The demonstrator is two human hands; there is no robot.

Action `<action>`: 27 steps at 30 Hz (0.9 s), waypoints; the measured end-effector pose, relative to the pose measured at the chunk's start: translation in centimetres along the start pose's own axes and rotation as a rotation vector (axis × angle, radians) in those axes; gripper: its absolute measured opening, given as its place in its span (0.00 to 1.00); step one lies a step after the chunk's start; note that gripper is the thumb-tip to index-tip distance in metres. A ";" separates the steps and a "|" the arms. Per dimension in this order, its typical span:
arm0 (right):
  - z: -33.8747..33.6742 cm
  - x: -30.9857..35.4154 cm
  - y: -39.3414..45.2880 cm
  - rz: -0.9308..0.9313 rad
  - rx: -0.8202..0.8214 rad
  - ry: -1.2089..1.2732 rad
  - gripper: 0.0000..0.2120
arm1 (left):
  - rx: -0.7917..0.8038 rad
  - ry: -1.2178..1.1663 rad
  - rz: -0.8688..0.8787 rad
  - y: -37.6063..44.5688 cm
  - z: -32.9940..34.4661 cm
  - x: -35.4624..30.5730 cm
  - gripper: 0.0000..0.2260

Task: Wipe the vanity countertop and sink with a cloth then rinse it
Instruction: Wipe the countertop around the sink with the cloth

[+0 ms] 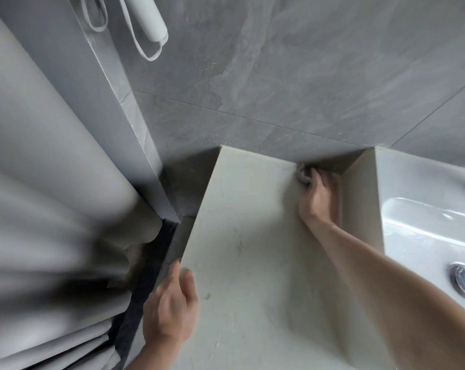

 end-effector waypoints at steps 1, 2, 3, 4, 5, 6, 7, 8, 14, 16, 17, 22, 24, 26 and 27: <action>-0.5 -1.0 0.0 0.022 -0.002 -0.055 0.32 | 0.000 0.005 0.004 0.1 0.1 0.0 0.25; -0.6 -1.6 0.0 0.040 0.008 -0.094 0.33 | -0.001 0.009 0.007 0.1 0.1 0.1 0.24; -0.5 -1.7 -0.1 0.060 0.019 -0.117 0.33 | -0.005 0.010 0.011 0.1 0.1 0.1 0.24; -0.1 -1.2 -0.3 0.097 0.028 -0.124 0.33 | -0.011 0.010 0.015 0.1 0.1 0.2 0.24; 0.4 -0.3 -0.5 0.140 0.031 -0.122 0.31 | -0.017 0.011 0.019 0.1 0.1 0.2 0.24; 1.1 0.8 -0.8 0.177 0.044 -0.109 0.30 | -0.017 0.014 0.021 0.1 0.1 0.2 0.24; 1.8 2.2 -1.2 0.179 0.073 -0.092 0.30 | -0.013 0.017 0.024 0.1 0.1 0.2 0.24; 2.6 3.7 -1.7 0.126 0.118 -0.086 0.30 | -0.010 0.019 0.024 0.1 0.0 0.1 0.24; 6.4 14.1 -6.5 -0.399 0.390 -0.025 0.33 | -0.022 0.012 0.024 -0.1 0.0 -0.1 0.23; 7.2 16.4 -9.4 -0.540 0.436 -0.008 0.28 | -0.024 0.003 0.014 -0.1 0.0 -0.1 0.23; 7.5 16.8 -10.8 -0.596 0.444 -0.013 0.25 | -0.022 0.002 0.010 -0.1 -0.1 -0.1 0.24; 7.1 15.1 -13.4 -0.705 0.451 0.039 0.22 | -0.017 0.002 0.018 -0.2 -0.2 -0.1 0.24; 6.5 14.0 -12.8 -0.736 0.467 0.038 0.26 | -0.010 0.001 0.013 -0.2 -0.2 -0.2 0.24; 5.6 12.1 -11.1 -0.698 0.486 0.006 0.30 | -0.008 -0.006 0.014 -0.2 -0.2 -0.1 0.24; 5.2 10.7 -9.8 -0.649 0.477 -0.007 0.30 | -0.009 -0.009 0.015 -0.2 -0.2 0.0 0.24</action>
Point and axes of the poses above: each hand's wrist, its own y-axis towards the middle knuckle, its own z-axis out of the palm, x = y × z, the point moved 1 cm from there along y, towards the middle knuckle, and after that the axes turned 1 degree about -y, right-handed, at the moved point
